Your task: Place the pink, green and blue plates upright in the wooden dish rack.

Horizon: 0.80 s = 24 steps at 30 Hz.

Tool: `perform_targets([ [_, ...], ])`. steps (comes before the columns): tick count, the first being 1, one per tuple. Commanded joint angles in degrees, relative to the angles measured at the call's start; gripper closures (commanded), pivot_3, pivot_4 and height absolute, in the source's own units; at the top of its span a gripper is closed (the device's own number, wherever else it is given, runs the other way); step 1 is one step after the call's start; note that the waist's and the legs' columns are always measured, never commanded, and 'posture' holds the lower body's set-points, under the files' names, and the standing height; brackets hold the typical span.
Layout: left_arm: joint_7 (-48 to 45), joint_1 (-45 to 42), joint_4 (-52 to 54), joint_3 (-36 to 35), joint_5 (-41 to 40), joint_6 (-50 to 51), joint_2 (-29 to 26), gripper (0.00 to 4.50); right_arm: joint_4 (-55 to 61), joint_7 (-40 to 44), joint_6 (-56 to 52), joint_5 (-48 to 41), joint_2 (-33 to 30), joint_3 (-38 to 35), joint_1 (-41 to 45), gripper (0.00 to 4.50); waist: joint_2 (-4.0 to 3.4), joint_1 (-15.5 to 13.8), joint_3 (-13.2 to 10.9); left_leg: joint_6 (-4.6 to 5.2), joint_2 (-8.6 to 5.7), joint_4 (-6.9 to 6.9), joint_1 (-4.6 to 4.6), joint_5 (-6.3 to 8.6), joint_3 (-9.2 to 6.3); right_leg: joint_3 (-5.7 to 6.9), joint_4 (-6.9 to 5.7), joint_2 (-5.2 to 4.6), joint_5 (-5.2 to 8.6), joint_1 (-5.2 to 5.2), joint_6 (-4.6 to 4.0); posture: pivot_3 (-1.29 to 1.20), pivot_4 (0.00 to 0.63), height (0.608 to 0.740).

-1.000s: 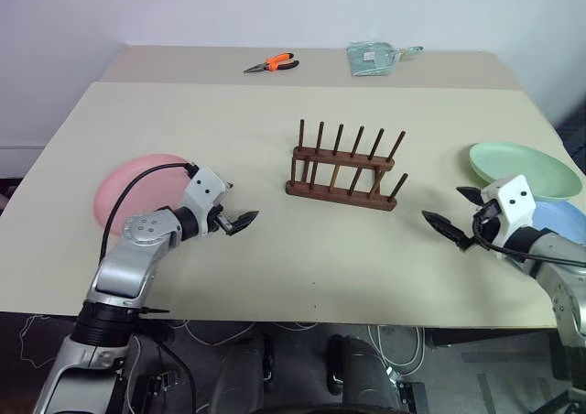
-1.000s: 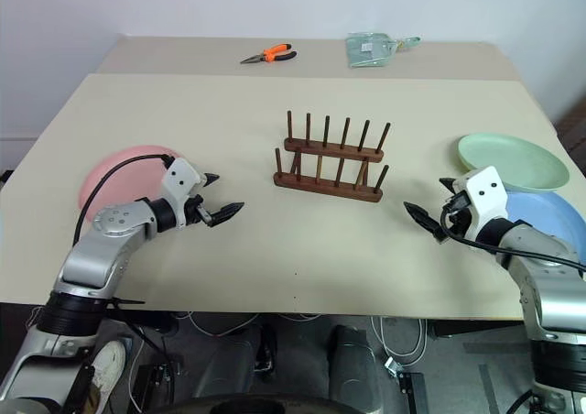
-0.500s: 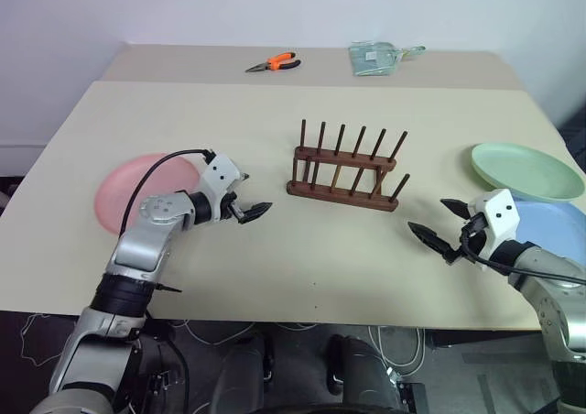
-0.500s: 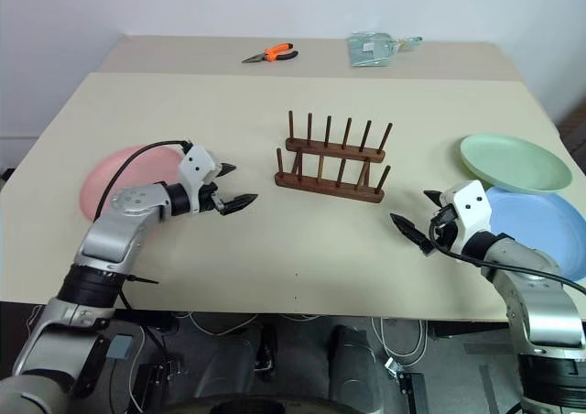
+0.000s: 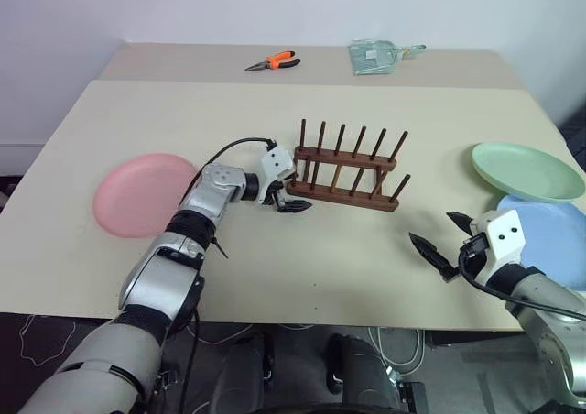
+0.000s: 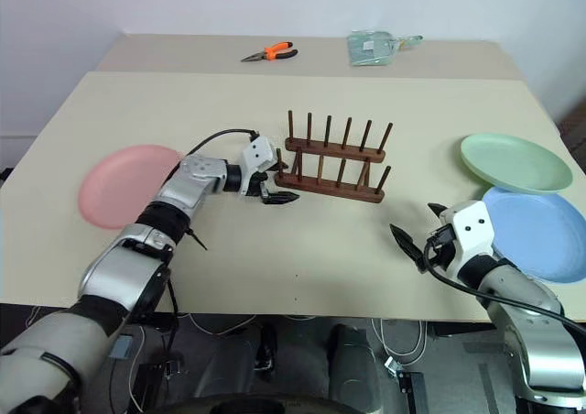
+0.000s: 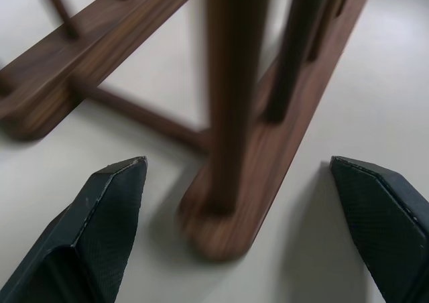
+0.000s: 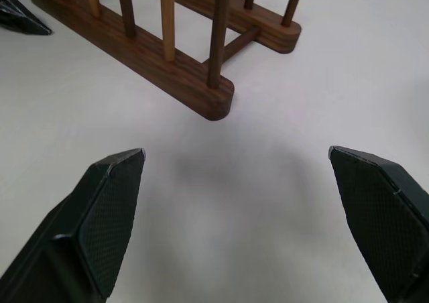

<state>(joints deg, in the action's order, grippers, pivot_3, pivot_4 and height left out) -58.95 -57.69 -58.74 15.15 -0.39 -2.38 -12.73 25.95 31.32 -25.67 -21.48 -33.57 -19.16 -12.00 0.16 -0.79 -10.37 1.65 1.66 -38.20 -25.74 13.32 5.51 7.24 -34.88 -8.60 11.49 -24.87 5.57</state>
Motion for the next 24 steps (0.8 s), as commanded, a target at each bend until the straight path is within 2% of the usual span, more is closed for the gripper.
perform_targets([
  [1, -1.1, -0.5, -2.7, -0.3, 1.2, -2.3, 1.7, 1.26, 3.1, -1.2, 0.7, 0.2, 0.4, -1.1, -0.1, 0.0, 0.0, 0.0, 0.0, 0.0, 0.0, -0.02, 0.0, 0.0, 0.0, 0.0, 0.0, -0.01, 0.0, 0.0, 0.0, 0.0, 0.15, 0.716],
  [6, -4.2, 3.3, 3.2, 0.7, 2.3, -5.2, 0.4, 3.7, 3.4, -0.8, 0.1, -0.2, -0.7, -2.0, -1.1, 0.0, 0.0, 0.0, 0.0, 0.0, 0.02, -0.01, 0.02, 0.0, -0.03, 0.0, 0.0, 0.0, 0.01, 0.02, 0.0, 0.0, 0.15, 0.716],
  [10, -5.9, 7.4, 12.2, 1.7, 3.0, -4.5, -1.7, 3.72, 3.3, 0.7, -0.3, -1.1, -2.1, -4.1, -2.6, 0.0, -0.02, 0.1, 0.0, 0.01, 0.03, 0.01, 0.02, 0.0, -0.02, 0.0, -0.02, 0.02, -0.01, 0.0, -0.02, 0.0, 0.15, 0.716],
  [14, -11.8, 14.0, 31.0, 2.6, 0.3, 1.5, -6.4, 3.72, 2.7, 2.9, -0.3, -1.6, -4.0, -7.1, -4.3, 0.0, -0.04, 0.1, 0.0, 0.01, 0.03, 0.0, 0.02, 0.0, 0.01, -0.02, -0.03, 0.01, 0.0, -0.01, -0.02, 0.0, 0.15, 0.716],
  [17, -14.9, 17.8, 41.1, 3.3, -1.3, 6.8, -9.6, 3.72, 2.1, 3.9, 0.0, -1.7, -4.6, -8.2, -5.0, 0.0, -0.04, 0.1, 0.0, 0.0, 0.05, 0.0, 0.02, 0.0, -0.01, -0.02, -0.05, 0.03, 0.0, -0.02, -0.03, 0.0, 0.15, 0.716],
  [23, -13.3, 20.9, 45.4, 4.2, -1.2, 11.3, -10.2, 3.72, 2.1, 3.9, 0.2, -0.7, -4.1, -7.8, -5.4, 0.0, -0.05, 0.0, 0.0, -0.11, 0.03, -0.09, 0.06, 0.06, -0.03, -0.02, -0.07, -0.01, 0.01, 0.08, -0.04, 0.0, 0.15, 0.716],
  [24, -12.7, 21.4, 45.7, 4.0, -1.7, 12.5, -9.8, 3.22, 2.4, 3.6, 0.0, -0.6, -3.9, -7.4, -5.5, 0.0, -0.05, 0.0, 0.0, -0.11, 0.02, -0.09, 0.06, 0.06, -0.03, -0.02, -0.07, -0.01, 0.01, 0.08, -0.04, 0.0, 0.15, 0.716],
])
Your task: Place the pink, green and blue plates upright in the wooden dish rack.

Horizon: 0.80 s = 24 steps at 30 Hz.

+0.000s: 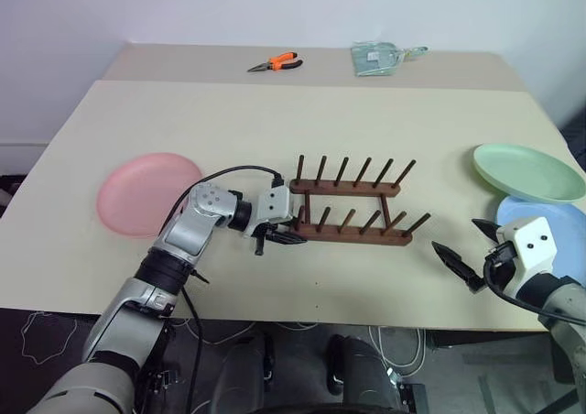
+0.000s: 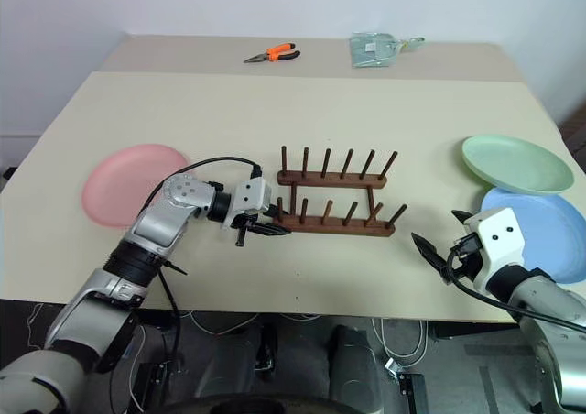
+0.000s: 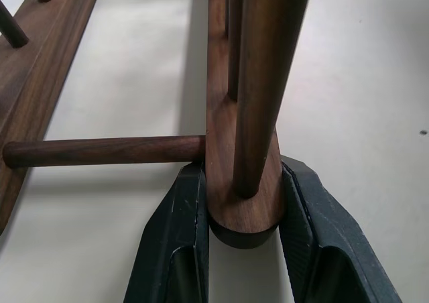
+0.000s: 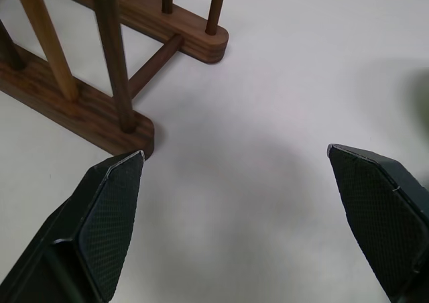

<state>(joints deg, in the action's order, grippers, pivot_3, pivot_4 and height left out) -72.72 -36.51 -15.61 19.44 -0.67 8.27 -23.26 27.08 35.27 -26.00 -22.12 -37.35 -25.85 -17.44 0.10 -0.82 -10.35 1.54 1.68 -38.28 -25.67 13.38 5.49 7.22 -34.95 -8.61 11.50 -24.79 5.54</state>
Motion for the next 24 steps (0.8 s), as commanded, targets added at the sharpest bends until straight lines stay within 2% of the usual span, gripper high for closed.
perform_targets([
  [1, 1.5, 0.6, 2.7, -0.5, -1.7, 2.7, 1.0, 2.66, 1.5, -0.4, 0.2, 0.1, 0.0, -0.5, -0.1, 0.0, 0.0, 0.0, 0.0, 0.01, 0.0, 0.0, 0.0, -0.01, 0.0, 0.0, 0.0, 0.0, 0.0, 0.0, 0.0, 0.0, 0.15, 0.716],
  [6, 4.5, 2.1, 3.2, -1.9, -1.1, 4.0, -0.7, 0.31, 2.3, -0.4, -0.7, 0.2, -0.3, 0.7, 0.2, 0.0, 0.0, 0.1, 0.0, 0.11, 0.02, 0.04, 0.01, -0.06, -0.01, 0.0, -0.01, 0.04, 0.0, -0.04, 0.0, 0.0, 0.15, 0.716],
  [8, 5.0, 3.2, 5.3, -3.6, -2.3, 6.6, -2.8, 0.31, 2.6, 0.5, -0.6, 0.5, -0.9, 1.3, -0.5, 0.0, 0.0, 0.2, 0.0, 0.11, 0.03, 0.04, 0.02, -0.06, 0.0, 0.0, -0.01, 0.04, 0.0, -0.04, 0.0, 0.0, 0.15, 0.716],
  [9, 5.1, 3.8, 6.4, -4.2, -2.9, 7.9, -3.8, 0.25, 2.8, 1.0, -0.5, 0.7, -1.2, 1.5, -0.8, 0.57, -0.01, 0.3, 0.0, 0.11, 0.03, 0.04, 0.03, -0.06, 0.0, -0.01, -0.02, 0.04, 0.0, -0.04, 0.0, 0.0, 0.15, 0.716],
  [10, 5.1, 4.4, 7.7, -4.8, -3.6, 9.3, -4.9, 0.25, 3.0, 1.3, -0.7, 0.5, -1.2, 1.7, -1.0, 0.83, -0.01, 0.3, 0.0, 0.1, 0.04, 0.04, 0.06, -0.06, 0.0, -0.01, -0.03, 0.05, 0.0, -0.04, 0.0, 0.0, 0.15, 0.716],
  [11, 4.5, 5.7, 9.9, -5.5, -4.7, 11.1, -6.4, 0.25, 3.3, 1.6, -0.9, 0.2, -1.2, 1.9, -1.3, 1.29, -0.01, 0.3, 0.0, 0.1, 0.06, 0.05, 0.09, -0.06, 0.0, -0.01, -0.05, 0.06, 0.0, -0.03, -0.01, 0.0, 0.15, 0.716],
  [14, 3.3, 10.9, 17.6, -7.2, -7.7, 15.7, -10.8, 1.15, 3.9, 2.4, -0.9, 0.4, -1.1, 4.0, -1.8, 2.87, -0.05, 0.3, 0.0, -0.01, 0.07, 0.07, 0.09, 0.01, 0.02, -0.01, -0.05, 0.04, 0.01, -0.06, -0.01, 0.0, 0.15, 0.716],
  [16, 4.4, 13.1, 21.2, -6.5, -8.9, 17.9, -10.6, 2.05, 3.1, 2.8, -0.4, 1.4, -1.0, 5.9, -1.9, 3.86, -0.05, 0.0, 0.0, -0.06, 0.06, 0.07, 0.09, 0.03, 0.02, -0.01, -0.02, 0.02, 0.01, -0.06, -0.02, 0.0, 0.15, 0.716],
  [17, 5.2, 14.0, 22.8, -5.9, -9.3, 18.9, -10.1, 2.66, 2.7, 3.0, 0.0, 1.9, -1.0, 7.0, -2.0, 4.44, -0.05, -0.1, 0.0, -0.07, 0.04, 0.07, 0.08, 0.04, 0.01, -0.01, -0.01, 0.0, 0.01, -0.06, -0.02, 0.0, 0.15, 0.716],
  [18, 6.8, 14.6, 24.3, -5.1, -9.4, 20.6, -8.7, 3.11, 2.0, 2.9, 0.1, 2.8, -1.0, 8.5, -1.7, 4.5, -0.05, -0.3, 0.0, -0.08, 0.04, 0.06, 0.12, 0.05, -0.01, 0.0, 0.06, -0.02, 0.02, -0.18, -0.02, 0.0, 0.15, 0.716],
  [24, 18.2, 14.5, 23.3, 0.5, -4.4, 22.6, 0.0, 3.11, -2.3, 1.2, 0.5, 7.3, 0.1, 15.8, 1.8, 4.5, -0.05, -0.1, 0.0, -0.01, 0.05, 0.08, 0.1, 0.1, -0.02, 0.06, 0.72, 0.03, -0.14, 0.25, 0.07, 0.0, 0.15, 0.716],
])
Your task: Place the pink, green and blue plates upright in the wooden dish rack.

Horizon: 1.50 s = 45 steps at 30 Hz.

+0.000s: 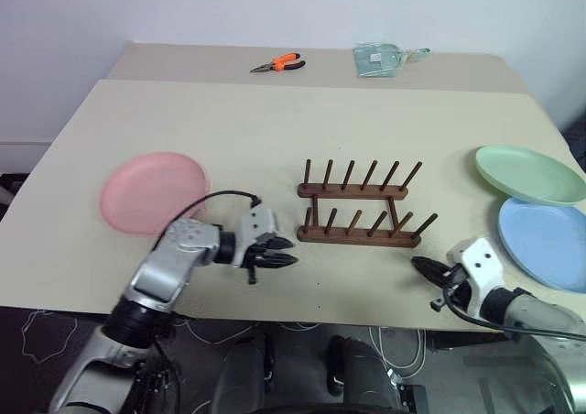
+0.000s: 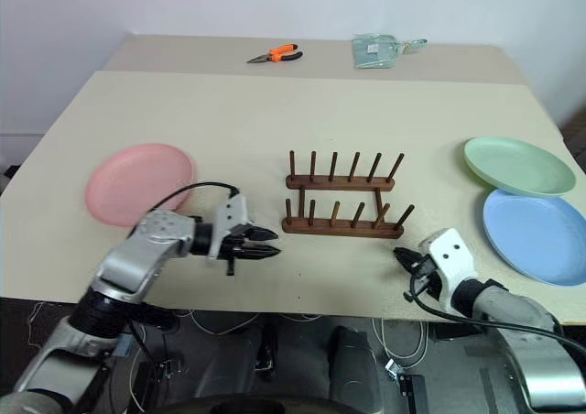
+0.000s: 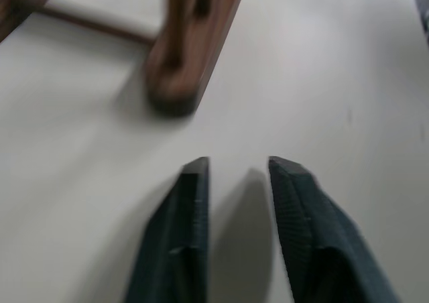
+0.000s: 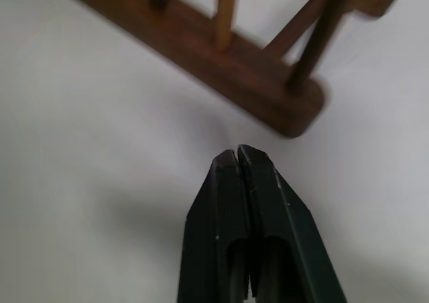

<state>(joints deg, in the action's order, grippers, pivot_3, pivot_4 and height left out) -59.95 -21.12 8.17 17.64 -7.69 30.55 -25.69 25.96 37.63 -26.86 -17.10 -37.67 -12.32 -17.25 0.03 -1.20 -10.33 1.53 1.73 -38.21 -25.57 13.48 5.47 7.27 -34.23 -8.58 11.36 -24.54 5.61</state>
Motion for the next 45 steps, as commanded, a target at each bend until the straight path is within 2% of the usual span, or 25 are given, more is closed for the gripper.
perform_targets([
  [1, 7.2, -1.1, -1.5, 2.6, 3.5, -0.8, 3.6, 3.11, -2.1, -1.9, 1.7, 3.3, 0.7, 3.2, 2.5, 4.5, 0.05, 0.4, 0.0, 0.02, 0.0, 0.0, 0.04, 0.01, 0.0, 0.0, 0.03, 0.0, -0.01, 0.03, 0.02, 0.0, 0.15, 0.716],
  [7, 19.3, -4.9, -11.2, 0.5, 7.2, -2.9, 10.0, 3.11, -10.1, -9.3, 3.3, 10.4, 3.7, 7.0, 12.2, 4.5, 0.08, 0.6, 0.1, 0.02, 0.06, -0.01, 0.18, 0.01, 0.0, 0.1, 0.07, 0.03, -0.13, 0.16, -0.03, 0.0, 0.15, 0.716],
  [14, 22.0, -9.7, -19.1, -0.1, 6.5, -5.9, 12.9, 3.11, -19.0, -12.8, 4.5, 12.5, 6.3, 8.1, 23.5, 4.5, 0.04, 0.7, 0.1, 0.02, 0.15, 0.01, -0.02, 0.02, 0.01, 0.26, 0.27, 0.03, -0.53, 0.11, -0.15, 0.0, 0.15, 0.716],
  [20, 22.7, -10.9, -21.7, -1.0, 6.1, -7.6, 13.2, 3.11, -19.3, -11.4, 4.5, 11.5, 5.8, 7.4, 24.9, 4.5, 0.01, 0.5, 0.1, 0.01, 0.12, -0.01, 0.08, -0.01, 0.03, 0.31, 0.07, -0.03, -0.57, 0.07, -0.17, 0.0, 0.15, 0.716],
  [22, 21.0, -9.5, -18.9, -1.9, 5.0, -7.1, 11.5, 3.15, -16.8, -8.9, 4.1, 9.5, 5.0, 6.8, 23.2, 4.0, 0.01, 0.6, 0.1, 0.17, 0.12, 0.0, 0.06, -0.12, 0.04, 0.31, 0.06, 0.0, -0.54, 0.04, -0.13, 0.0, 0.15, 0.716],
  [23, 20.3, -8.9, -17.7, -2.5, 4.3, -6.7, 10.9, 2.59, -15.7, -7.9, 3.9, 8.9, 4.6, 6.6, 22.5, 3.72, 0.01, 0.7, 0.1, 0.2, 0.11, 0.03, 0.03, -0.11, 0.11, 0.29, 0.05, -0.01, -0.55, -0.01, -0.13, 0.0, 0.15, 0.716],
  [24, 19.6, -8.3, -15.8, -3.7, 3.2, -6.2, 9.8, 2.23, -14.2, -6.8, 3.7, 8.2, 4.2, 6.4, 21.5, 3.27, 0.02, 0.7, 0.1, 0.22, 0.11, 0.08, 0.02, -0.09, 0.17, 0.27, 0.04, -0.02, -0.54, -0.05, -0.08, 0.0, 0.15, 0.716],
  [28, 19.6, -6.9, -8.9, -12.6, -3.2, -2.6, 6.3, 0.3, -8.6, -4.4, 3.1, 6.4, 3.2, 6.1, 18.1, 1.33, -0.02, 0.6, 0.1, 0.22, 0.15, 0.16, 0.02, -0.09, 0.2, 0.27, -0.05, 0.0, -0.59, -0.15, 0.11, 0.0, 0.15, 0.716],
  [29, 20.9, -7.2, -8.5, -15.5, -4.3, -2.4, 5.5, 0.0, -7.7, -4.0, 3.1, 6.3, 3.1, 6.3, 17.6, 0.73, 0.0, 0.6, 0.0, 0.19, 0.15, 0.15, 0.02, -0.1, 0.19, 0.27, -0.07, 0.0, -0.56, -0.16, 0.09, 0.0, 0.15, 0.716],
  [30, 23.1, -7.9, -9.0, -18.7, -4.8, -2.2, 4.8, 0.0, -7.0, -3.8, 3.4, 6.4, 3.1, 6.6, 17.3, 0.29, -0.01, 0.6, 0.0, 0.18, 0.15, 0.11, 0.02, -0.11, 0.17, 0.27, -0.07, 0.0, -0.4, -0.16, 0.06, 0.0, 0.15, 0.716],
  [34, 38.8, -12.3, -14.6, -28.1, 0.0, -4.7, 2.1, 0.0, -6.2, -3.0, 4.2, 7.0, 3.1, 7.7, 17.7, 0.29, 0.0, 0.5, 0.0, 0.0, 0.16, 0.01, 0.03, 0.0, 0.16, 0.28, 0.08, -0.04, -0.48, -0.08, -0.06, 0.0, 0.15, 0.716],
  [38, 56.1, -15.3, -18.5, -38.8, 2.4, -0.9, 0.2, 0.0, -4.5, 1.6, 1.6, 3.3, 2.0, 8.0, 18.8, 0.13, 0.02, 0.6, 0.0, 0.01, 0.13, 0.01, 0.05, -0.01, 0.15, 0.28, 0.08, -0.06, -0.5, -0.03, -0.04, 0.0, 0.15, 0.716],
  [42, 64.2, -11.8, -16.5, -43.8, 4.3, 4.8, -1.2, 0.0, -2.3, 3.0, 0.3, 1.3, 1.5, 7.9, 20.5, 0.13, 0.03, 0.6, 0.0, 0.16, 0.12, 0.15, 0.05, -0.07, 0.21, 0.27, -0.03, -0.03, -0.65, -0.13, 0.14, 0.0, 0.15, 0.716],
  [45, 65.2, -9.5, -13.6, -46.9, 1.4, 10.9, -0.1, 0.0, -2.7, 3.0, 0.3, 1.3, 1.6, 7.9, 21.8, 0.13, 0.16, 0.3, 0.0, 0.14, 0.11, 0.19, 0.05, -0.06, 0.28, 0.27, -0.06, -0.03, -0.64, -0.14, 0.17, 0.0, 0.15, 0.716],
])
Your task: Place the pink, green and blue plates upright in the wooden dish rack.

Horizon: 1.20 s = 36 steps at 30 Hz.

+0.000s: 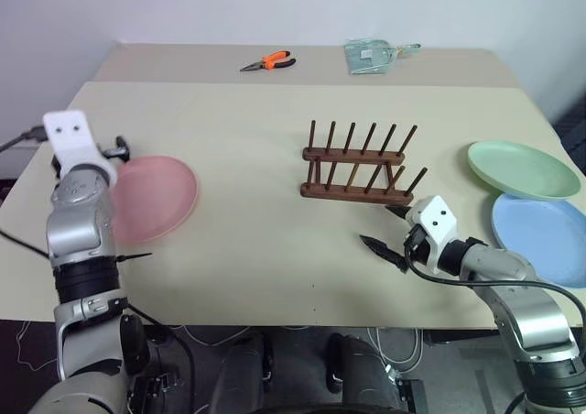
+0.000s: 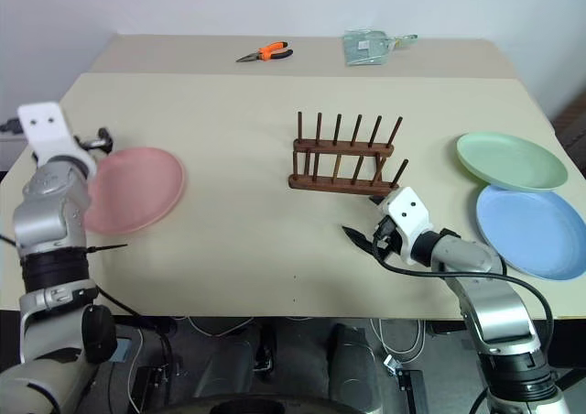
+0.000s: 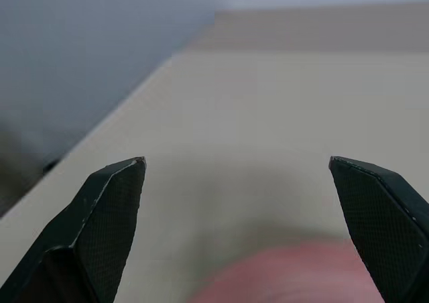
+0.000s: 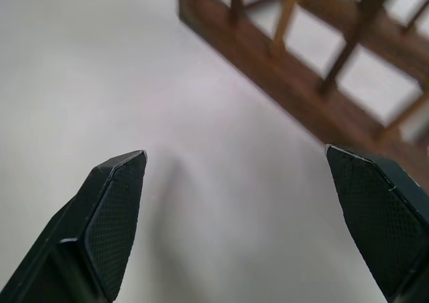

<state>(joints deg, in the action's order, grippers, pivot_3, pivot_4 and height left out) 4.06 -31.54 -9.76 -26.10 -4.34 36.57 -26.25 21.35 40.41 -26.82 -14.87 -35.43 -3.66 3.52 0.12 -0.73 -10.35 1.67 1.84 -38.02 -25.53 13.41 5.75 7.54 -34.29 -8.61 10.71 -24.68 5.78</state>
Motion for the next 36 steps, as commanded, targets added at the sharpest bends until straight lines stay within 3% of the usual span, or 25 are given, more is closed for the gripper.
perform_targets([
  [1, 0.9, 2.2, 6.8, -4.2, -3.7, 7.5, 1.6, 0.0, 1.3, 0.3, 0.8, -0.5, -0.8, -0.5, 1.3, 0.13, 0.09, -0.3, 0.0, 0.0, -0.01, -0.02, -0.03, 0.0, -0.02, 0.02, 0.01, 0.0, 0.01, 0.02, 0.01, 0.0, 0.15, 0.716],
  [6, 1.0, 5.2, 14.9, -11.0, -11.6, 20.7, 7.3, 0.0, -0.2, 0.6, 2.3, 0.6, -0.9, 0.0, 1.3, 0.13, 0.17, -0.3, 0.0, -0.18, -0.01, -0.21, -0.02, 0.12, -0.1, 0.02, 0.17, -0.06, 0.15, 0.13, -0.16, 0.0, 0.15, 0.716],
  [7, 1.8, 5.2, 15.2, -12.8, -12.7, 22.5, 8.6, 0.25, -0.3, 0.6, 2.5, 0.8, -0.8, 0.1, 1.4, 0.04, 0.17, -0.1, 0.0, -0.18, -0.01, -0.21, -0.01, 0.12, -0.1, 0.02, 0.16, -0.07, 0.13, 0.14, -0.17, 0.0, 0.15, 0.716],
  [10, 4.2, 4.2, 15.1, -17.8, -15.7, 24.9, 11.8, 1.33, -0.7, 0.2, 3.1, 1.5, -0.8, 0.2, 1.8, 0.0, 0.15, 0.0, 0.0, -0.21, 0.05, -0.2, 0.06, 0.11, -0.11, 0.02, 0.12, -0.03, 0.09, 0.14, -0.22, 0.0, 0.15, 0.716],
  [15, 5.9, 2.0, 14.9, -21.1, -19.0, 25.4, 14.1, 3.84, -1.4, -1.1, 4.8, 3.5, -0.6, 0.0, 2.0, 0.0, 0.1, -0.3, 0.0, -0.24, 0.04, -0.19, 0.1, 0.08, -0.09, 0.02, 0.08, -0.02, 0.1, 0.14, -0.23, 0.0, 0.15, 0.716],
  [17, 7.2, 1.3, 14.9, -22.1, -20.1, 25.8, 15.1, 4.45, -1.2, -1.5, 5.0, 3.8, -0.6, -0.2, 2.0, 0.0, 0.09, -0.3, 0.0, -0.24, 0.02, -0.2, 0.12, 0.08, -0.07, 0.02, 0.1, -0.04, 0.1, 0.18, -0.23, 0.0, 0.15, 0.716],
  [28, -4.7, -2.5, 18.8, -7.7, -22.7, 15.3, 11.8, 4.48, 0.6, -2.3, 5.2, 3.3, -0.5, -1.1, 2.7, 0.0, 0.28, -0.1, -0.1, -0.24, 0.02, -0.2, 0.01, 0.08, -0.02, 0.03, 0.17, -0.03, 0.06, 0.13, -0.3, 0.0, 0.15, 0.716],
  [36, -10.1, -16.1, 19.2, 6.1, -22.5, 10.7, 10.3, 4.48, 5.4, -3.0, 8.1, 8.8, -2.7, 2.8, 15.5, 0.0, 0.32, 0.0, -0.1, -0.22, 0.0, -0.18, -0.08, 0.05, 0.03, 0.01, 0.14, 0.01, -0.03, 0.0, -0.43, 0.0, 0.15, 0.716],
])
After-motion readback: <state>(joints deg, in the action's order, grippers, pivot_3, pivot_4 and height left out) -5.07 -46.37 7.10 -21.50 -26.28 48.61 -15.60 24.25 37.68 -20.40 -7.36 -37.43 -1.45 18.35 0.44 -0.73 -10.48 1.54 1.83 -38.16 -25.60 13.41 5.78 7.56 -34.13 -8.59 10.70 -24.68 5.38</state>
